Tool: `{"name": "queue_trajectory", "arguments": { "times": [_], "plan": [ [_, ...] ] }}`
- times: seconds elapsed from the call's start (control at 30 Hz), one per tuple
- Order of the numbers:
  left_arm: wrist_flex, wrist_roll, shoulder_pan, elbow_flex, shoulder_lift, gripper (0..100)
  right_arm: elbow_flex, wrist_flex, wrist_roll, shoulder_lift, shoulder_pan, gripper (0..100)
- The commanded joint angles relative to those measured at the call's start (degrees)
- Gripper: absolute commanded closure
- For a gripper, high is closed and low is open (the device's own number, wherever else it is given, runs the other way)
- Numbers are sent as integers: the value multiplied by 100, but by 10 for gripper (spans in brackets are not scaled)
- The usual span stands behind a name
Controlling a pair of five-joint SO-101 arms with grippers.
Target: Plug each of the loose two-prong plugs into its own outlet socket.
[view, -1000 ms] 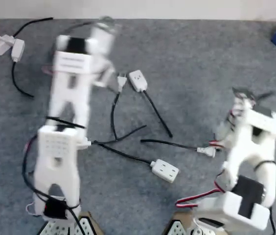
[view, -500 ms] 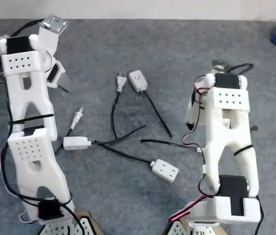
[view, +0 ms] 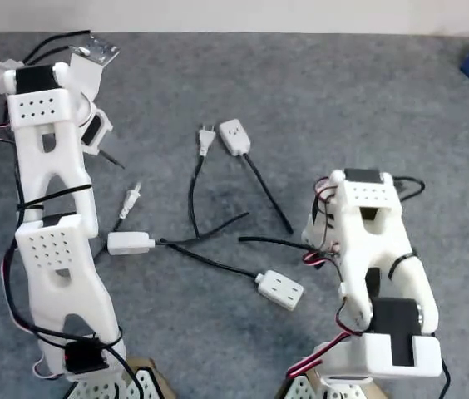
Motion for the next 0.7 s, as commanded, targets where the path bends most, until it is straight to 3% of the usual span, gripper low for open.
{"name": "queue_trajectory", "arguments": {
  "times": [0.0,0.37,0.67],
  "plan": [
    [79,-44,-154,-13,-66,649,-4,-549,-862,-92,242,611],
    [79,-53,-189,-13,-40,649,84,-2053,-3042,-57,251,611],
    [79,-53,-215,-13,-40,649,251,-2088,-3086,-48,585,611]
  ]
}}
